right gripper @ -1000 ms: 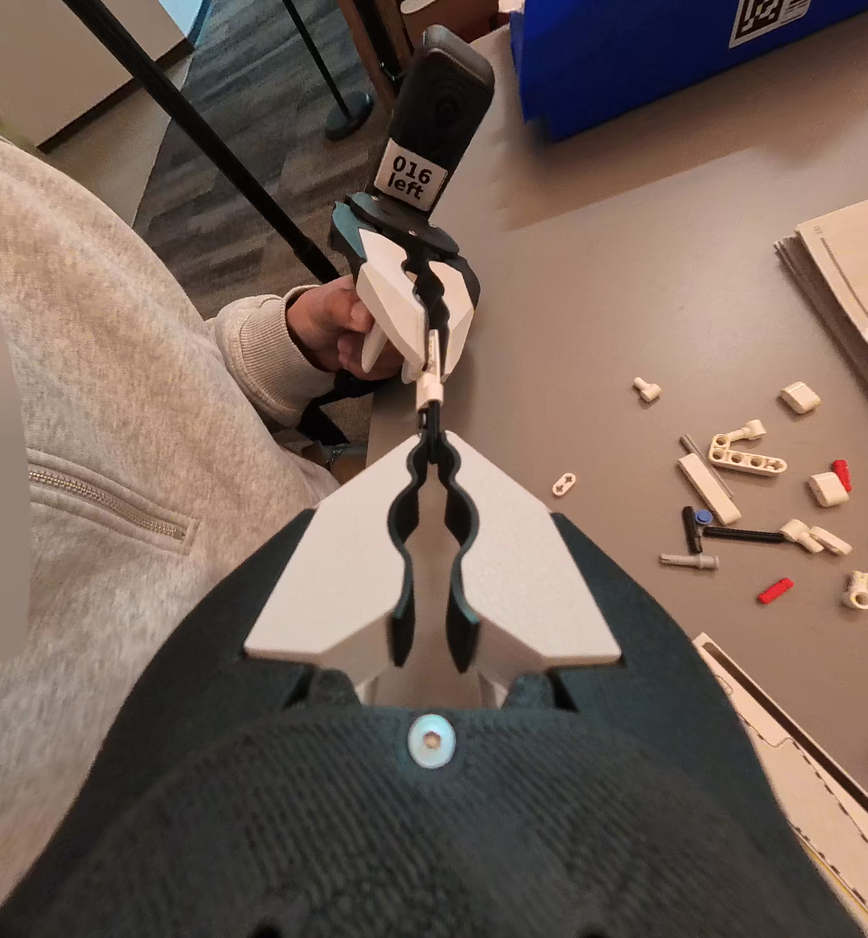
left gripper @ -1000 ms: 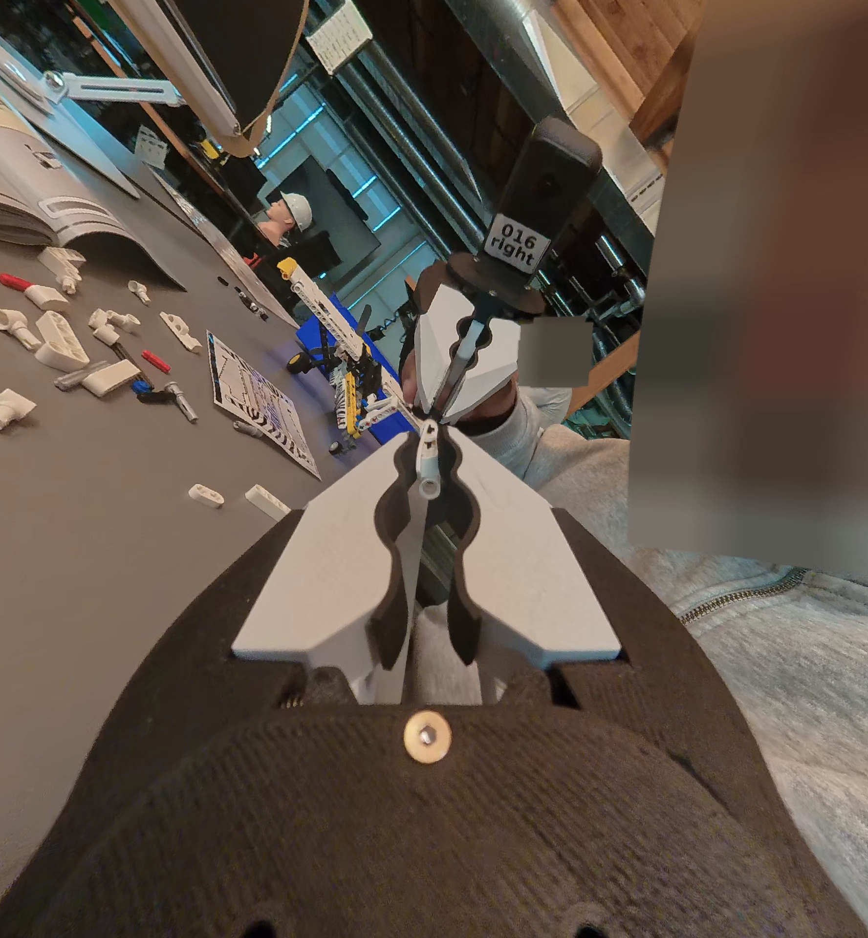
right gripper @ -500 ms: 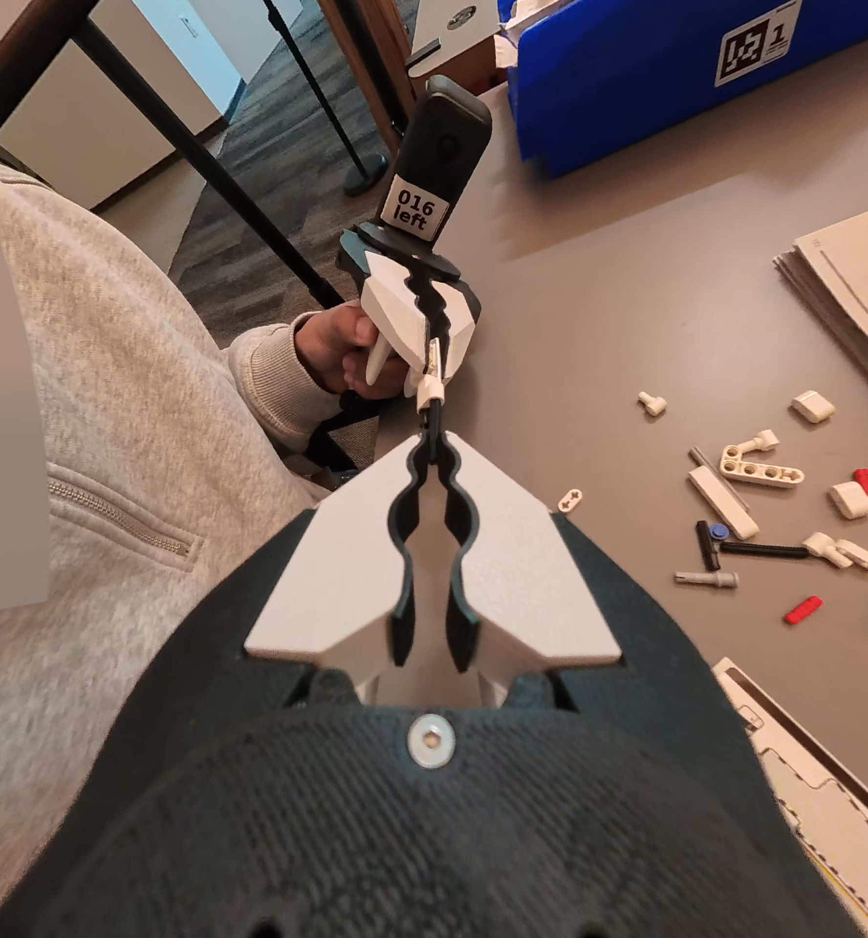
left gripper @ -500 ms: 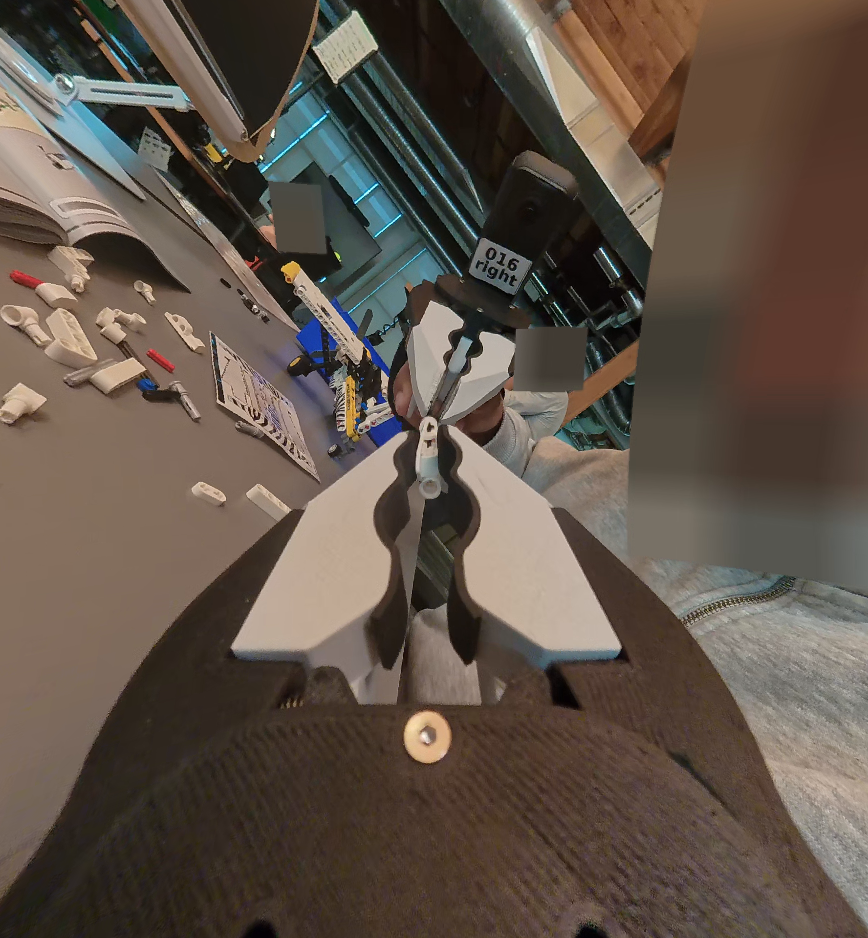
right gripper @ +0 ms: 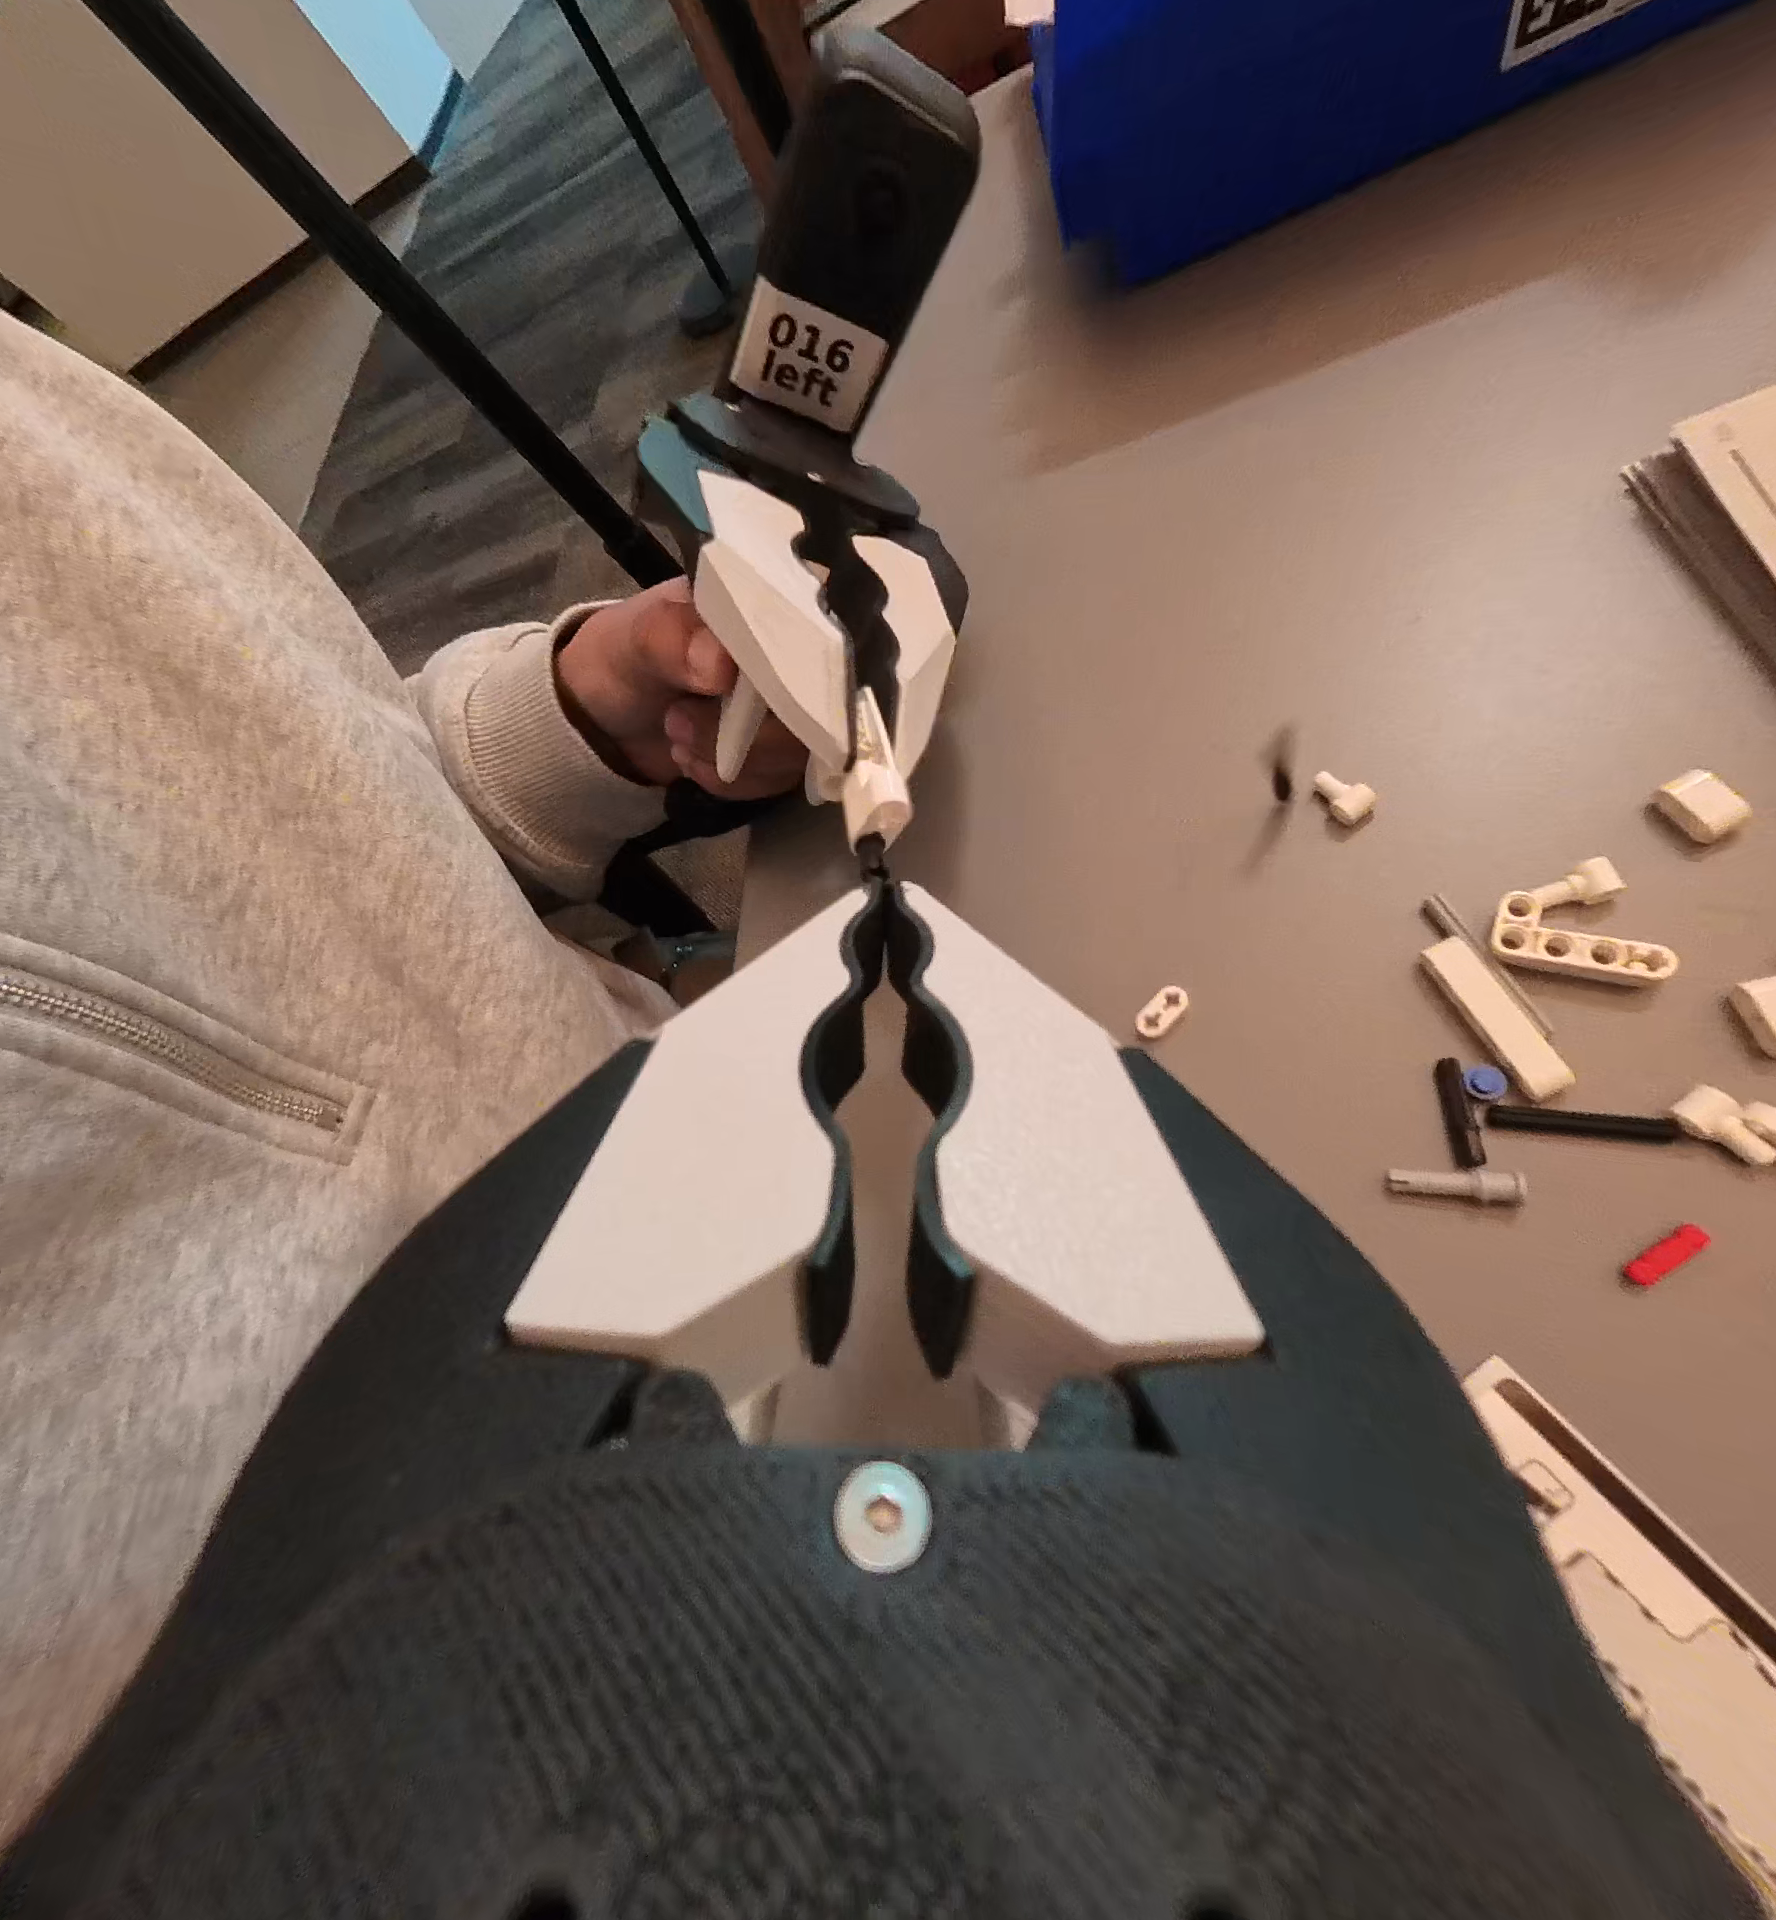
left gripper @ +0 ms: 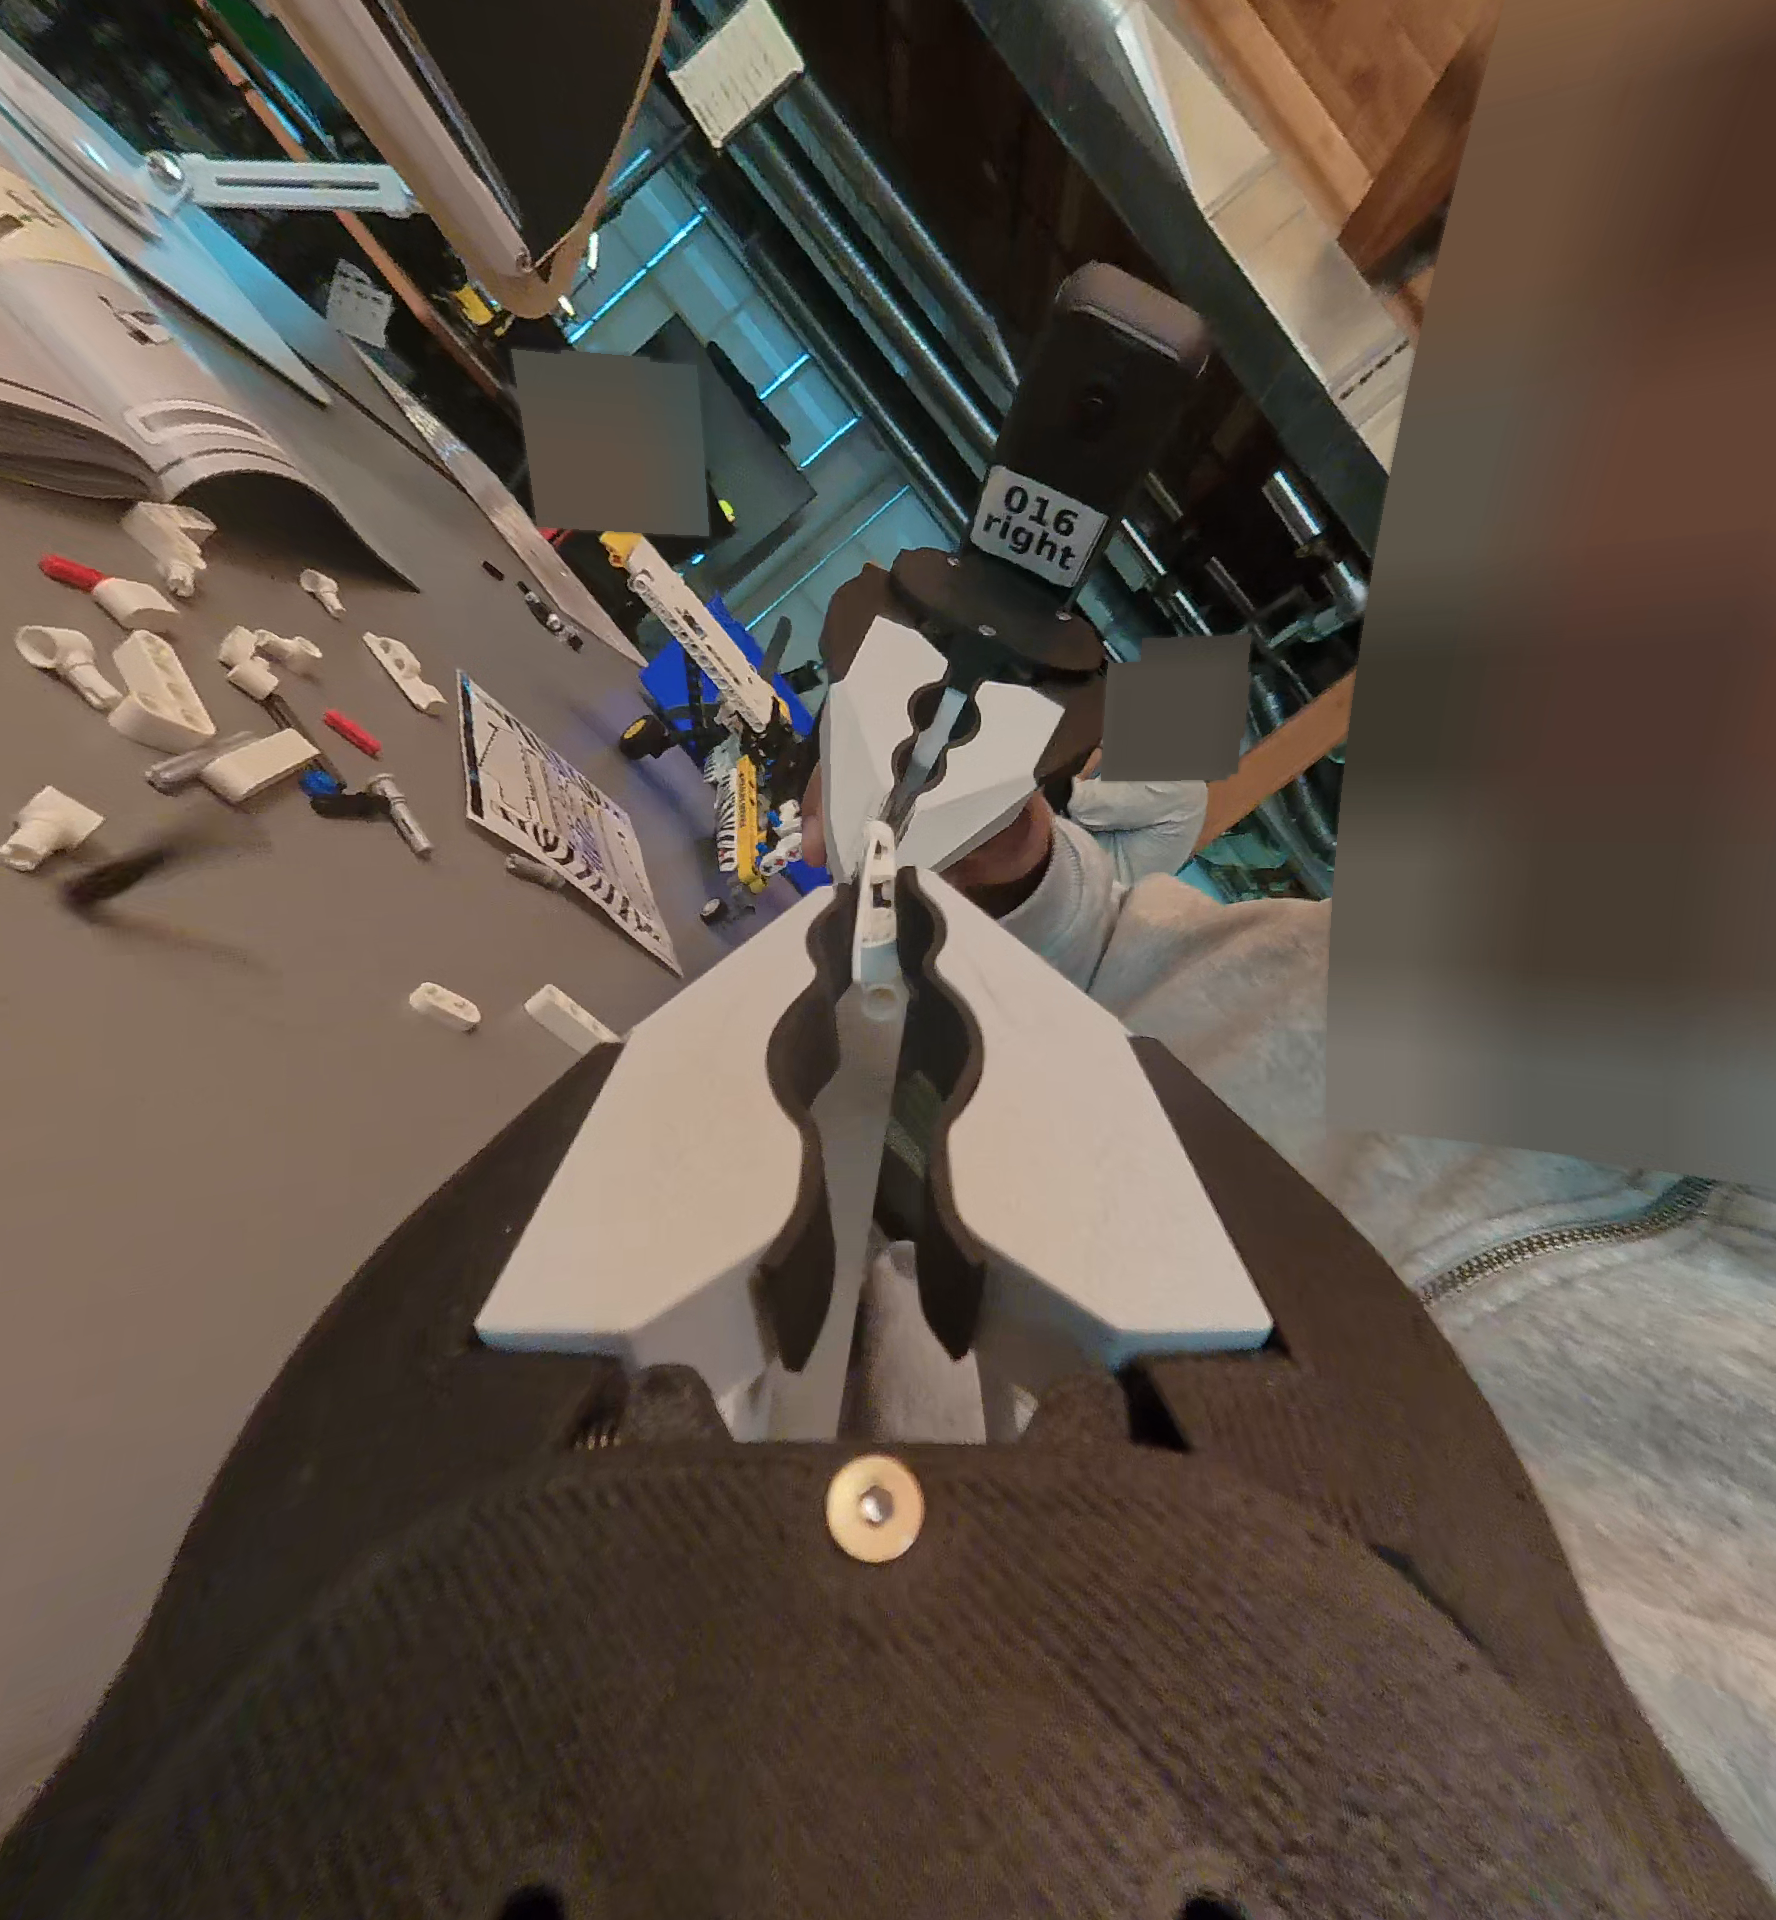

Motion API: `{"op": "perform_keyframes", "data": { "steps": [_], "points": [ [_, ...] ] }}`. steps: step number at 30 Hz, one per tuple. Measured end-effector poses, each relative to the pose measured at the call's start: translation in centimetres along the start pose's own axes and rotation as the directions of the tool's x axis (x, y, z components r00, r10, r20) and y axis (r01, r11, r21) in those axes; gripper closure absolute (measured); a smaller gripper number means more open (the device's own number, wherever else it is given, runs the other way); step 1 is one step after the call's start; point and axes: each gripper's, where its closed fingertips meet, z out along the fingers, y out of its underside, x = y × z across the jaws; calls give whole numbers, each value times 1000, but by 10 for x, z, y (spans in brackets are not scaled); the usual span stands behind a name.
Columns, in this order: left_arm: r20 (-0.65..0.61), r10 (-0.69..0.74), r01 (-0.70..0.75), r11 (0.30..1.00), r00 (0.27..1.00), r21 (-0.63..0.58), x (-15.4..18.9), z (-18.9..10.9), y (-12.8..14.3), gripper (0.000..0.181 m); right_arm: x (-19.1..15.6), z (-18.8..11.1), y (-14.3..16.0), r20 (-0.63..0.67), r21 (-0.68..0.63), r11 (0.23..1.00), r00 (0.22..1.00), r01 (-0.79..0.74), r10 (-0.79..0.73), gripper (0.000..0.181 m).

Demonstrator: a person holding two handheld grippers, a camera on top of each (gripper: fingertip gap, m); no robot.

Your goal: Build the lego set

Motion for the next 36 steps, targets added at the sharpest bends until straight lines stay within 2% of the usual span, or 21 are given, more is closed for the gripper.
{"op": "perform_keyframes", "data": {
  "steps": [5,11,15,19,20,24,27,33,36],
  "points": [
    [18,46,-46,999,999,-17,0,3,4,176,7,-5,4,-36,15,999,999,-33,34,181],
    [27,99,-100,992,995,73,3,-5,-10,176,21,-10,2,-142,102,995,990,2,13,181],
    [185,231,-262,950,955,167,-2,-25,-33,176,40,-7,-13,-258,180,981,966,77,-29,145],
    [357,341,-428,881,870,203,-3,-49,-51,176,81,9,-38,-471,165,962,874,218,-118,111],
    [382,352,-450,868,855,208,-2,-54,-54,176,90,17,-45,-504,150,958,853,243,-138,109],
    [401,350,-461,858,846,224,-4,-64,-58,176,121,61,-59,-523,58,973,837,223,-161,133],
    [382,335,-444,861,861,246,-2,-67,-59,176,139,88,-56,-491,-24,993,864,114,-111,135],
    [355,312,-416,868,881,270,-2,-69,-60,176,165,106,-52,-521,-91,996,852,11,-57,134],
    [343,312,-402,885,886,236,-3,-65,-56,177,173,105,-52,-553,-102,995,831,15,-69,152]
  ]
}}
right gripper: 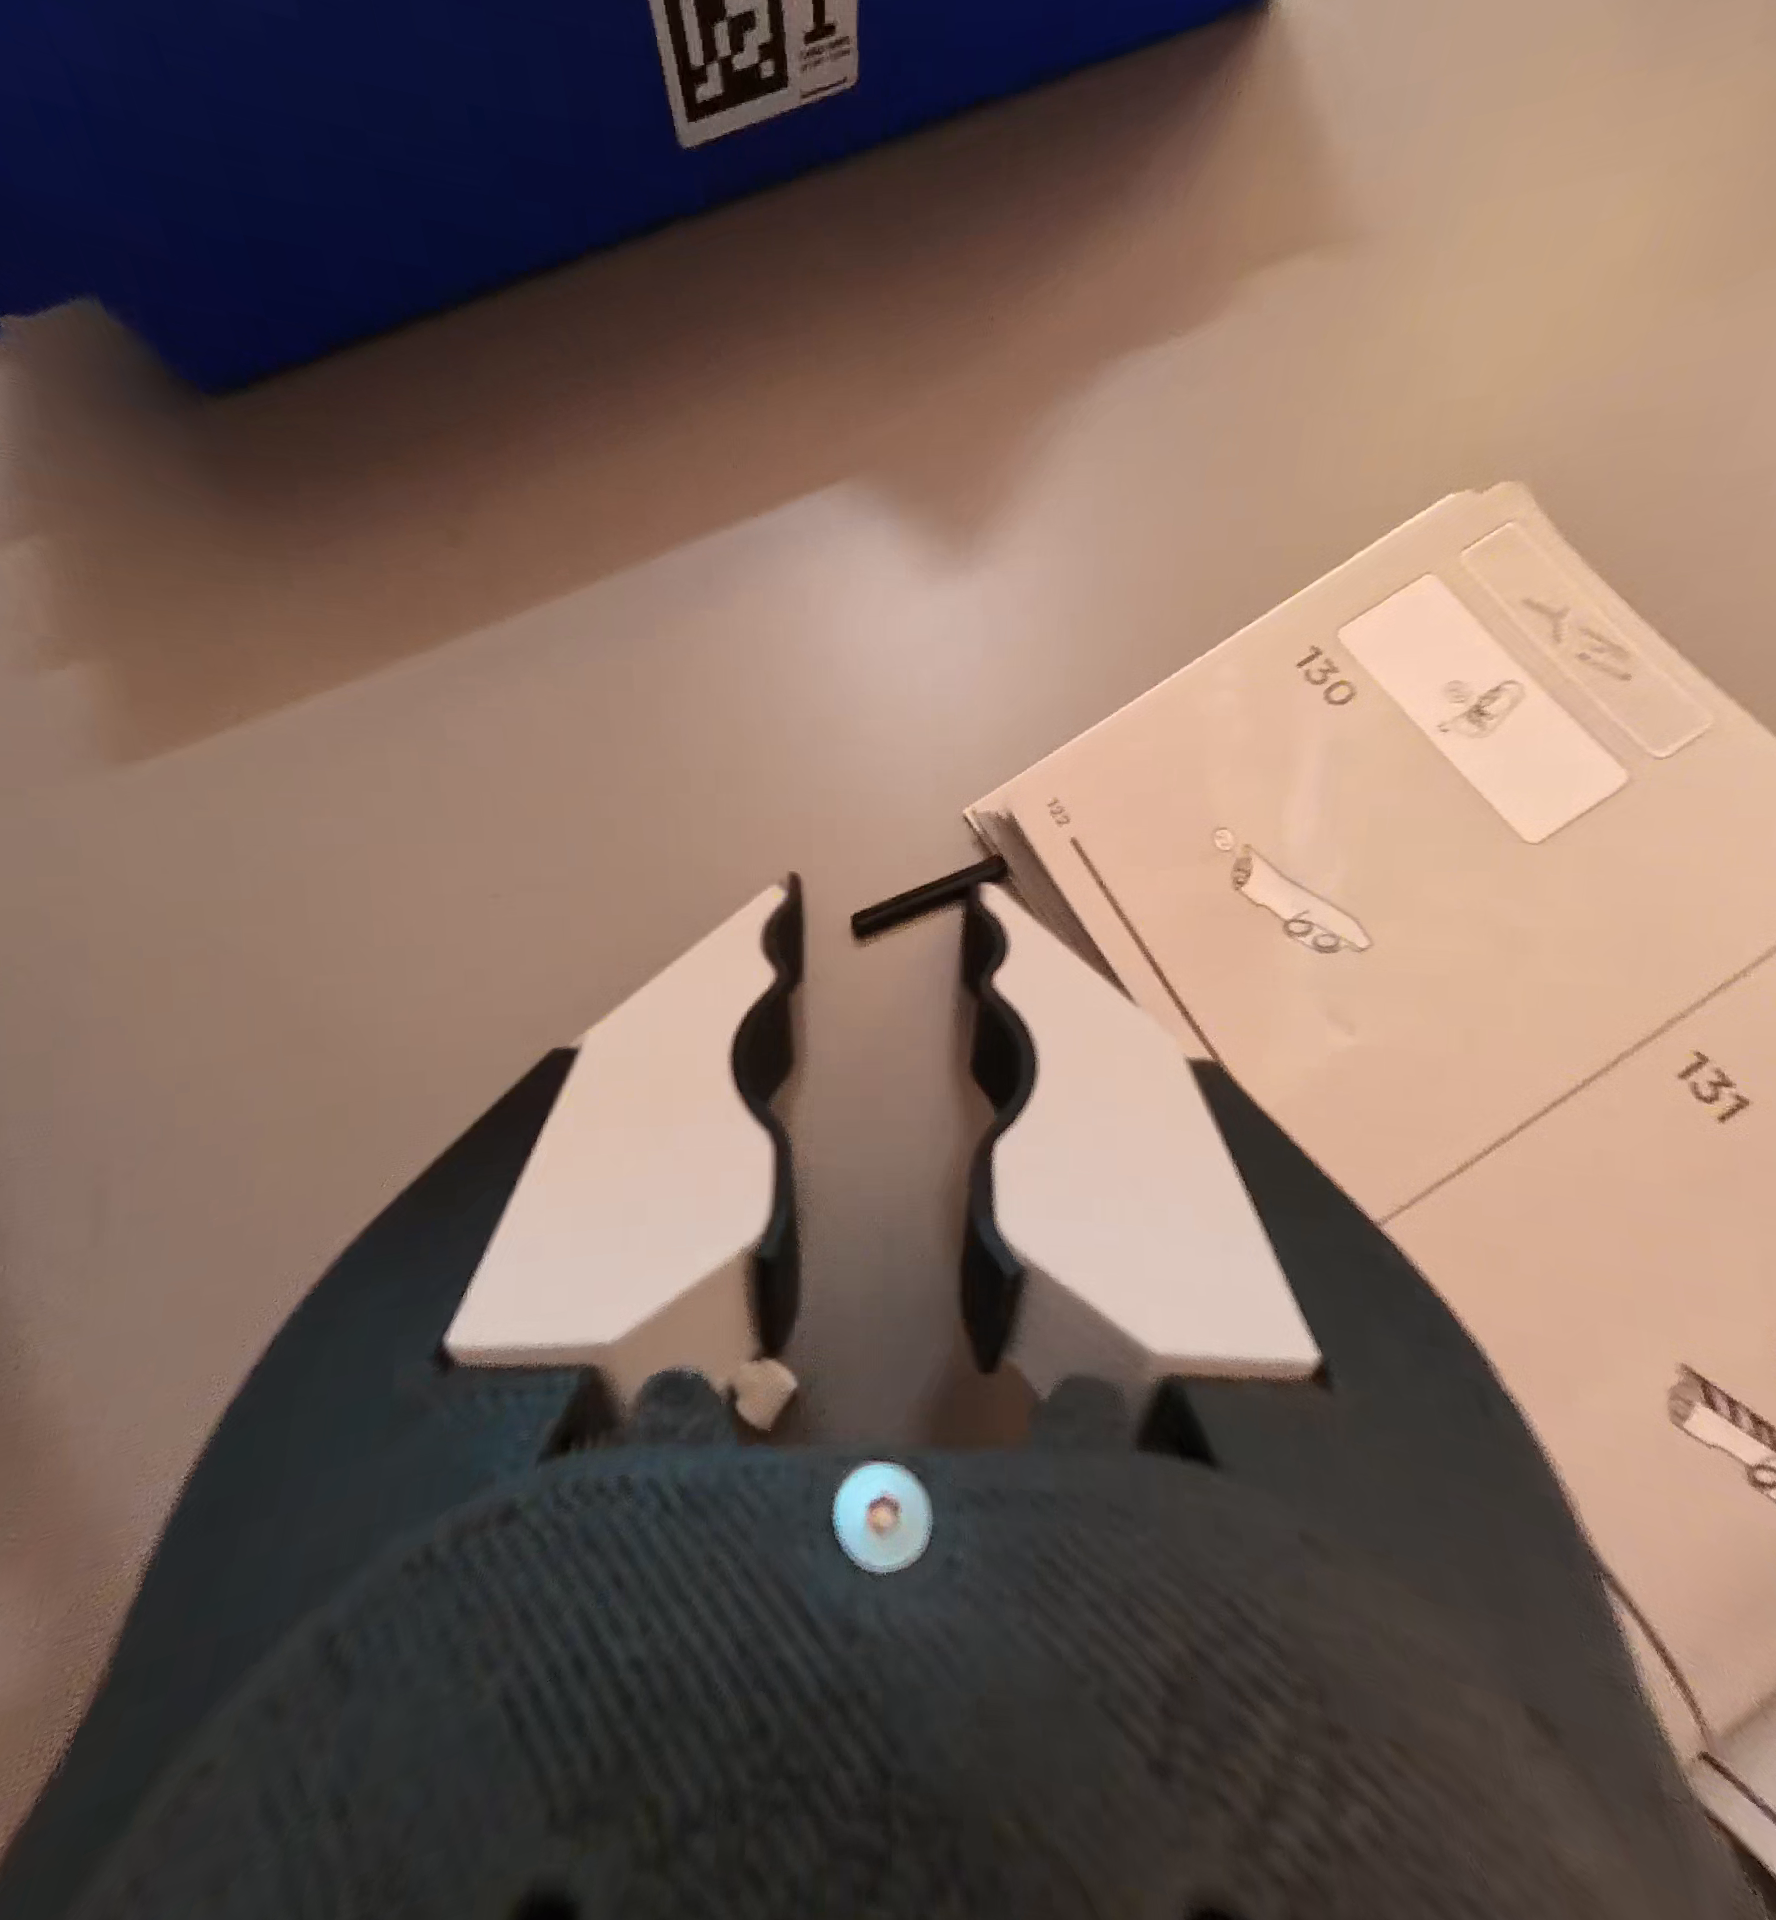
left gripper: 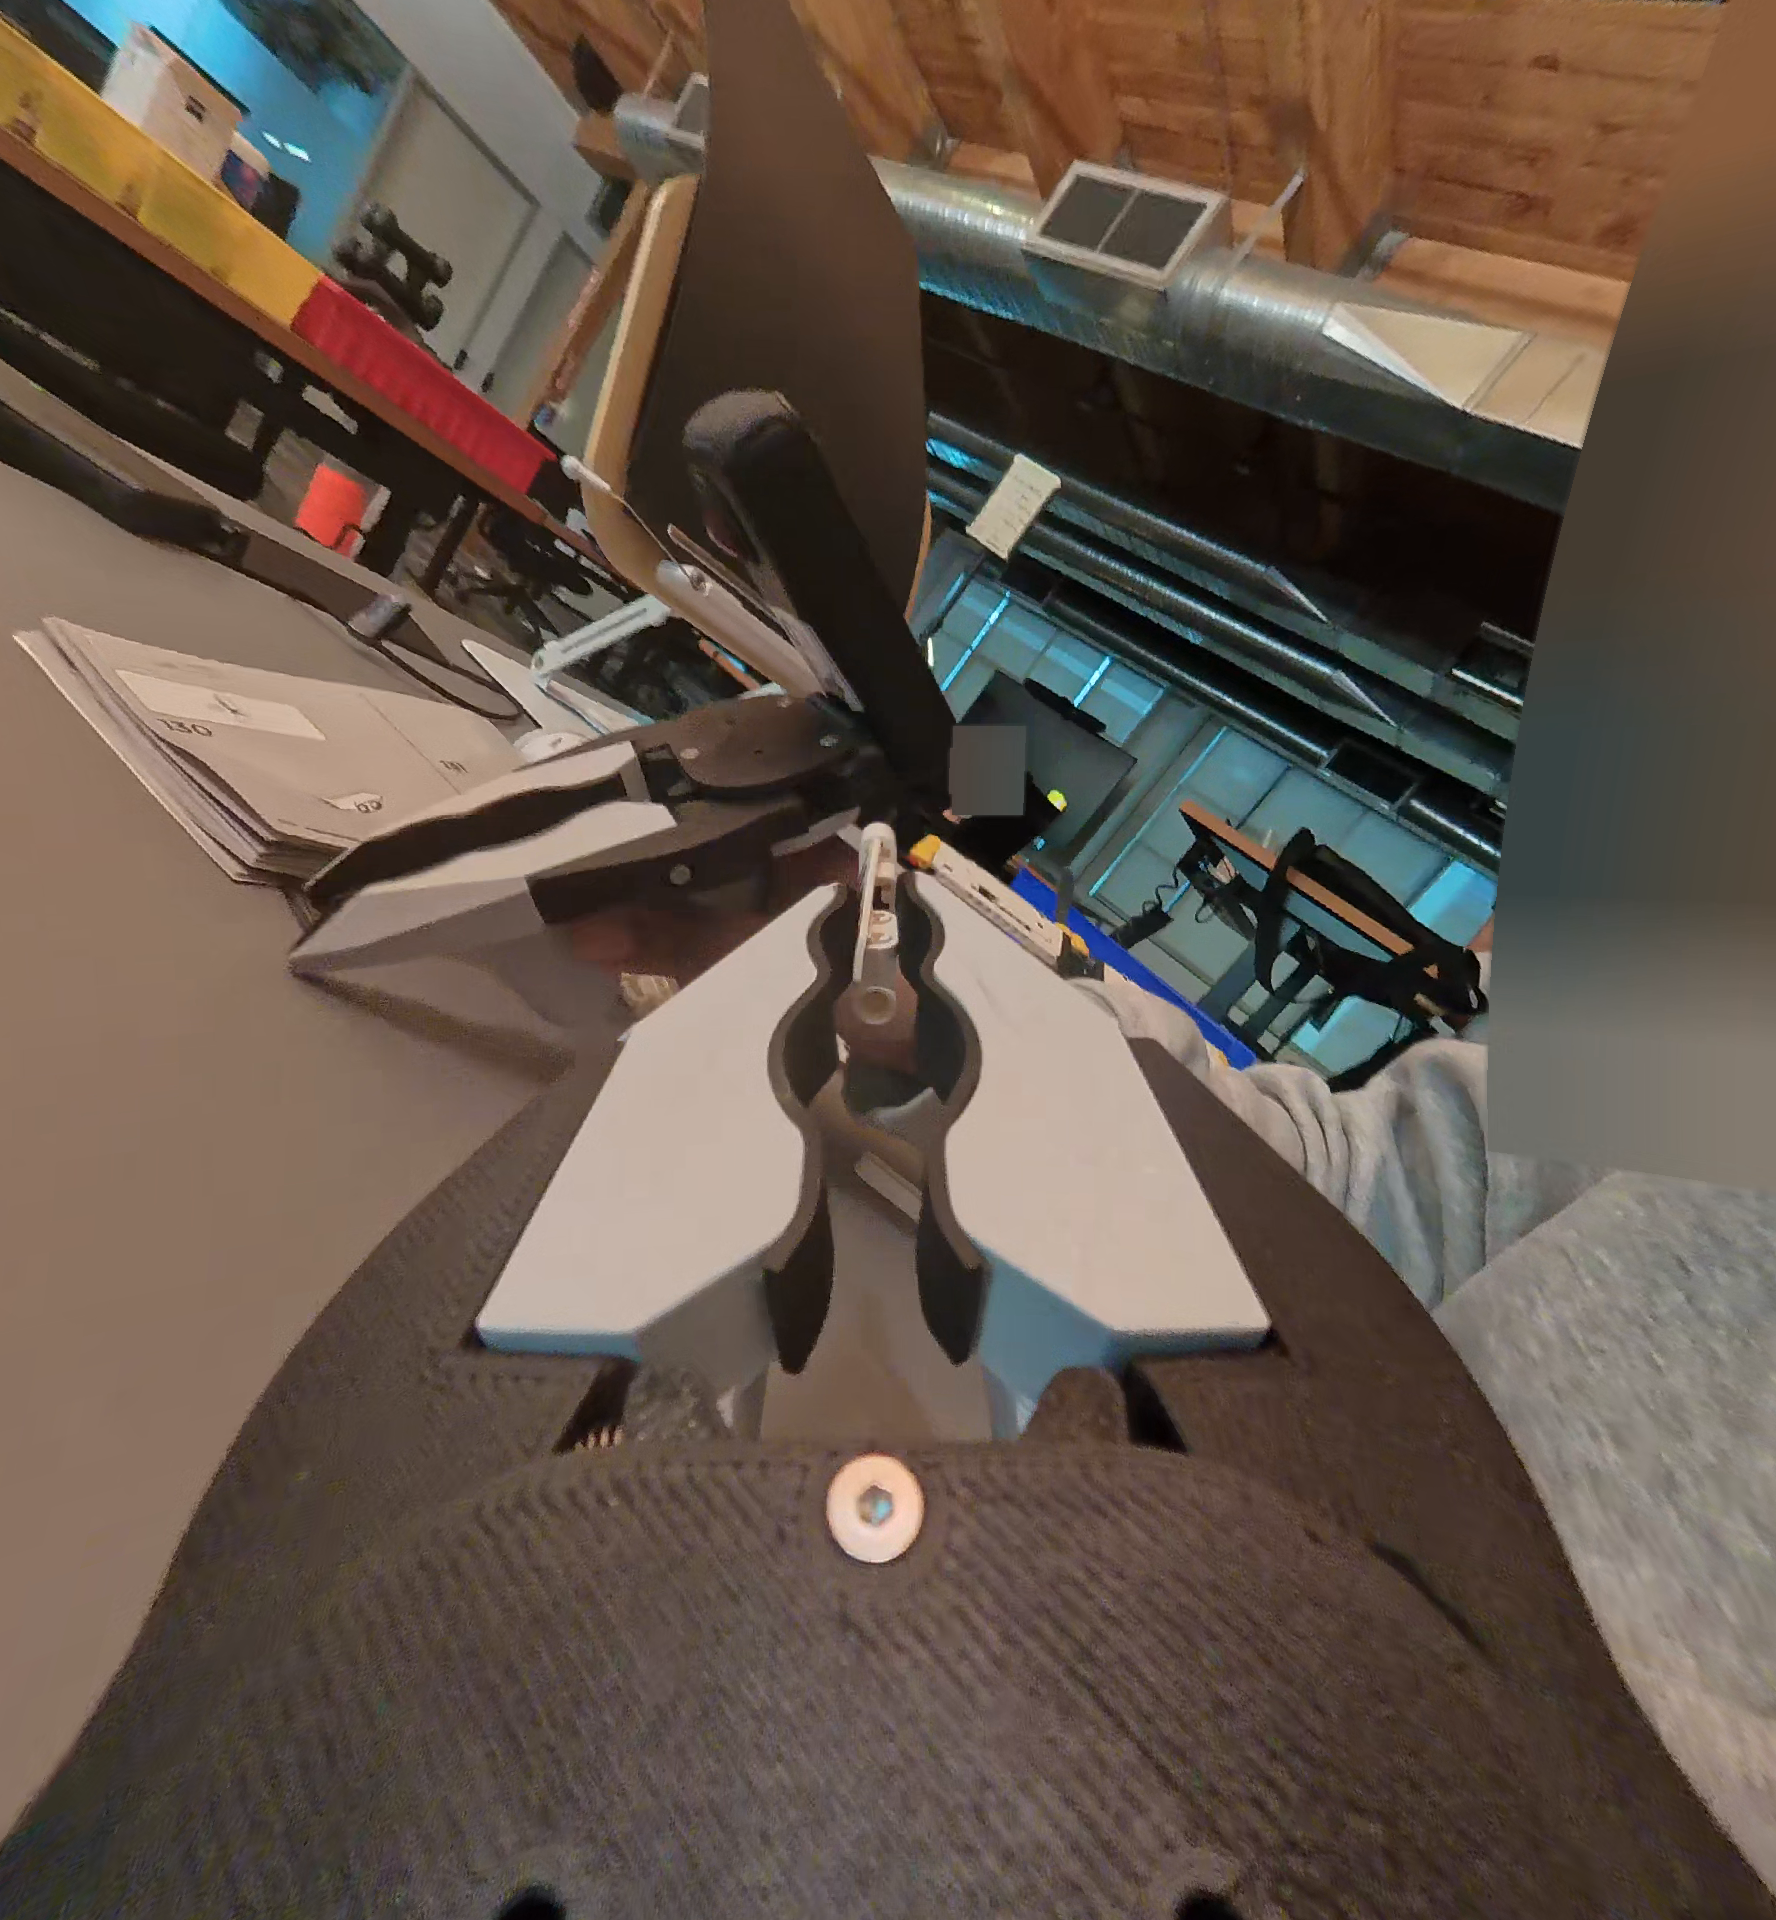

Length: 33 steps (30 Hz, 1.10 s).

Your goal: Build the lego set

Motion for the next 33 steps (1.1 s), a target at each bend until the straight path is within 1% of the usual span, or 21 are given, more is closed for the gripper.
{"op": "perform_keyframes", "data": {
  "steps": [1,2,4,5,6,8,9,11,12,14,16,18,20,22,23,24,26,28,29,31,33],
  "points": [
    [-10,-2,2,1000,1000,-24,2,2,3,176,-2,-1,1,19,-7,1000,1000,1,-1,174],
    [-22,-5,4,999,1000,-51,4,4,7,177,-6,-2,3,43,-12,1000,999,0,0,179],
    [-62,-35,26,991,997,-134,9,9,20,176,-9,-8,10,69,-27,1000,998,5,-3,180],
    [-85,-75,56,977,994,-205,13,13,31,176,-11,-14,14,77,-29,1000,997,9,-7,180],
    [-99,-125,90,949,987,-303,16,15,47,176,-14,-23,16,84,-9,1000,996,17,-16,180],
    [-85,-227,156,854,970,-497,20,18,83,176,-23,-48,20,105,57,997,993,44,-50,179],
    [-58,-223,156,822,973,-548,19,19,94,175,-26,-63,24,101,88,995,993,56,-65,179],
    [41,-136,134,798,990,-587,8,21,107,175,-29,-93,34,66,145,987,994,75,-85,179],
    [69,-106,126,786,992,-606,4,21,112,175,-32,-107,39,57,173,982,994,80,-91,179],
    [107,-92,140,750,990,-646,0,21,121,175,-37,-132,53,47,220,973,995,71,-83,179],
    [146,-74,153,739,986,-657,-5,21,124,169,-46,-150,66,66,260,964,996,47,-66,179],
    [160,-58,150,748,985,-647,-8,21,123,154,-55,-161,77,90,304,952,994,30,-60,179],
    [163,-37,130,784,986,-607,-8,24,114,137,-62,-170,85,104,344,939,993,21,-61,179],
    [116,-4,66,837,993,-543,2,31,100,132,-73,-176,88,135,386,922,987,30,-88,179],
    [69,-7,42,854,998,-519,12,35,95,134,-79,-179,88,137,408,912,984,47,-112,179],
    [9,-46,45,861,999,-507,27,39,93,136,-84,-182,88,130,429,900,981,75,-144,179],
    [-104,-189,113,859,977,-499,54,45,93,136,-91,-186,87,81,454,879,975,147,-205,179],
    [-166,-303,185,847,939,-498,68,48,95,138,-98,-190,84,32,479,852,965,213,-260,179],
    [-186,-334,204,843,924,-498,71,48,97,145,-100,-193,82,10,491,838,961,238,-278,179],
    [-236,-373,232,854,897,-466,78,49,92,168,-104,-196,79,-26,501,820,952,277,-306,179],
    [-260,-411,271,856,874,-441,79,48,86,175,-108,-201,76,-51,523,795,943,307,-330,179]
  ]
}}
